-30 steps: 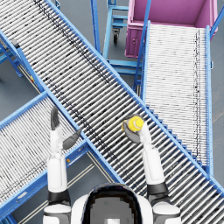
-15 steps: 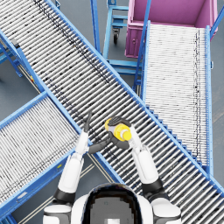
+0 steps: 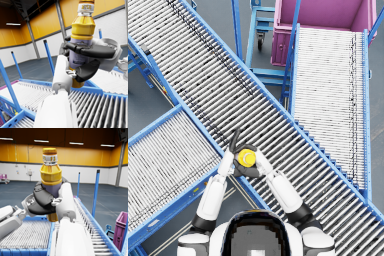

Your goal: Pick up the oil and place it on the left assembly line, put the cola on the right, and keep Sprite still

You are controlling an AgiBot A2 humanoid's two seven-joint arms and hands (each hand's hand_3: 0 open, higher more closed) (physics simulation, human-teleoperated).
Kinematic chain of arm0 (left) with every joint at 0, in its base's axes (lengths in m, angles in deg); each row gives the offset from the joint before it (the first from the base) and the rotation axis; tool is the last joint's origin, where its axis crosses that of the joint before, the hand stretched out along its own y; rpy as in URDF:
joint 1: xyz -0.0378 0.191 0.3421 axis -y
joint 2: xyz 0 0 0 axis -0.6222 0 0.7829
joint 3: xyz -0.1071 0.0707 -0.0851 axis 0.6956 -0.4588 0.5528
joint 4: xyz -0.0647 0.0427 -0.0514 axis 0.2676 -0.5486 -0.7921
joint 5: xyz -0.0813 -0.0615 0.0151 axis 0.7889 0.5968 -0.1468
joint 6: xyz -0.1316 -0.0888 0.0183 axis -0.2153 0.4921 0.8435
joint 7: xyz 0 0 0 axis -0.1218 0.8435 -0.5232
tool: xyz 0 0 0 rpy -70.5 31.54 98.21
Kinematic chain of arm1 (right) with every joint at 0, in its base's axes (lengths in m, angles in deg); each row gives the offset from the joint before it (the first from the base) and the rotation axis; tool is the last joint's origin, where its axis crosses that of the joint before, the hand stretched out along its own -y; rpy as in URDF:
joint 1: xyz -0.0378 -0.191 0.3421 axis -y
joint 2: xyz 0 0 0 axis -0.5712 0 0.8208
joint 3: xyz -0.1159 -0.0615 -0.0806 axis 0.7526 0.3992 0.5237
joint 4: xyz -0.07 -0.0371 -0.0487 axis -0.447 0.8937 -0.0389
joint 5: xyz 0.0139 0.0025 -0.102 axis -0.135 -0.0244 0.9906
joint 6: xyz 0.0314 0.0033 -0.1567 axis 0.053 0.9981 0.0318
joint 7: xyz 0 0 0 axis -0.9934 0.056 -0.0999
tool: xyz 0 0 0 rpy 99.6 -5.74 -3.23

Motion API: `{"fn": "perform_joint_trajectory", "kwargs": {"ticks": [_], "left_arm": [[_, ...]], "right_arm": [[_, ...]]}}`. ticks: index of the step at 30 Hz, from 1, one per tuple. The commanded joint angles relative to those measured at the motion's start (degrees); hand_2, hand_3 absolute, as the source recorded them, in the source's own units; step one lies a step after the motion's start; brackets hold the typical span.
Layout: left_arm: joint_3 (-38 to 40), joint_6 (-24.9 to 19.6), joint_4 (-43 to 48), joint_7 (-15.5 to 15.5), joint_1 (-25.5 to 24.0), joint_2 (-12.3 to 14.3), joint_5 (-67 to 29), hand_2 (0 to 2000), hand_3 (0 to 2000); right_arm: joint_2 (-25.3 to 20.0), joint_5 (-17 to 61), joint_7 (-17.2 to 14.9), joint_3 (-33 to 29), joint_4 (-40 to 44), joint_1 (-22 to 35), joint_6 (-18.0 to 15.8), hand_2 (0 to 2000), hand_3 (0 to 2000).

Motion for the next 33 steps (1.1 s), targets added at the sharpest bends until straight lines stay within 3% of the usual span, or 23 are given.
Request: {"fn": "perform_joint_trajectory", "kwargs": {"ticks": [1,4,5,6,7,11,15,22,33], "left_arm": [[-0.9,-2.0,0.6,0.1,1.0,0.5,0.0,2000,980],[-1.0,-3.5,0.9,0.3,1.0,0.3,0.1,2000,1960],[-1.3,-3.6,0.8,0.5,1.0,0.3,0.2,2000,2000],[-0.3,-3.6,1.1,0.6,0.3,-0.3,0.2,2000,2000],[-1.3,-3.9,1.2,0.7,1.0,0.3,0.3,2000,2000],[3.6,-2.9,2.9,0.2,1.7,1.0,0.3,2000,2000],[17.8,-0.4,3.9,0.0,0.4,0.6,0.2,2000,2000],[33.5,0.3,0.7,-0.2,-1.6,1.1,0.2,2000,2000],[49.2,0.5,-9.8,-0.3,-2.6,0.7,0.2,2000,2000]], "right_arm": [[-0.3,0.0,0.0,3.1,-1.8,0.6,0.4,2000,2000],[0.6,0.1,-0.1,1.9,-5.9,0.7,0.5,2000,2000],[0.2,0.2,-0.3,2.2,-7.4,0.9,0.2,2000,2000],[1.1,0.2,-0.6,1.8,-8.8,0.5,-0.6,639,1673],[1.0,0.2,-0.6,1.3,-9.5,0.5,0.5,0,1347],[1.8,-0.1,-0.4,-1.2,-9.2,0.0,1.5,0,40],[4.0,-0.3,-0.3,-5.6,-11.0,-2.9,1.5,0,0],[4.4,-0.3,-0.2,-7.5,-10.8,-4.4,1.6,0,0],[1.8,-0.4,-0.2,-7.2,-8.4,-3.6,1.6,0,0]]}}
